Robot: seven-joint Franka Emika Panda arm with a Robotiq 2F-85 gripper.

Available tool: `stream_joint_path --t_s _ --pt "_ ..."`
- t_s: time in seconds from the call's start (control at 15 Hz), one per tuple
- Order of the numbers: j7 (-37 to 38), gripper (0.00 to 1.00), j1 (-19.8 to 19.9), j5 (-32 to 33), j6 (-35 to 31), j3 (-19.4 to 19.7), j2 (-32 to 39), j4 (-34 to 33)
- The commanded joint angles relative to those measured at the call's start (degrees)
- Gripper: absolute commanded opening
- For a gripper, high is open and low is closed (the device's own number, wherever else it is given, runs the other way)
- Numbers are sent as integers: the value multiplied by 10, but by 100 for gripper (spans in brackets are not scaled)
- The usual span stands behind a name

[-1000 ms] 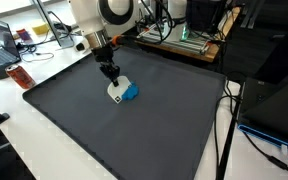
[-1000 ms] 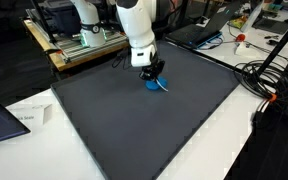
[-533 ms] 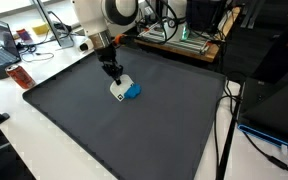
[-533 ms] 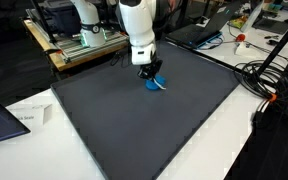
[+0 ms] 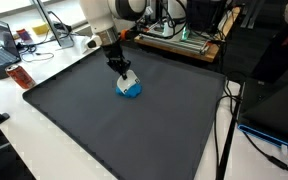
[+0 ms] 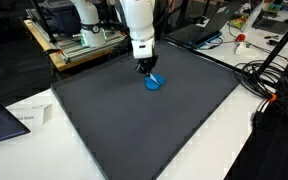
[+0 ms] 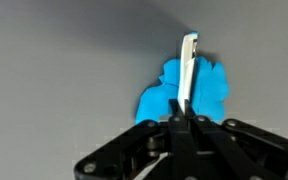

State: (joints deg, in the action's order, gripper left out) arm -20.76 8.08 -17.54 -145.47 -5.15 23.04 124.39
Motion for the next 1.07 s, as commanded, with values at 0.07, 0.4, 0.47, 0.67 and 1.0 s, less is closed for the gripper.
stream_joint_path --t_s 0.07,0.4,0.47,0.67,1.0 --pt "-31 1 0 50 48 8 -33 59" --pt "-4 1 -12 106 56 29 -75 84" --pt "2 1 -15 121 57 34 -85 89" --pt "-40 1 -1 119 100 32 -114 91" --pt "-64 1 7 94 169 46 -170 75"
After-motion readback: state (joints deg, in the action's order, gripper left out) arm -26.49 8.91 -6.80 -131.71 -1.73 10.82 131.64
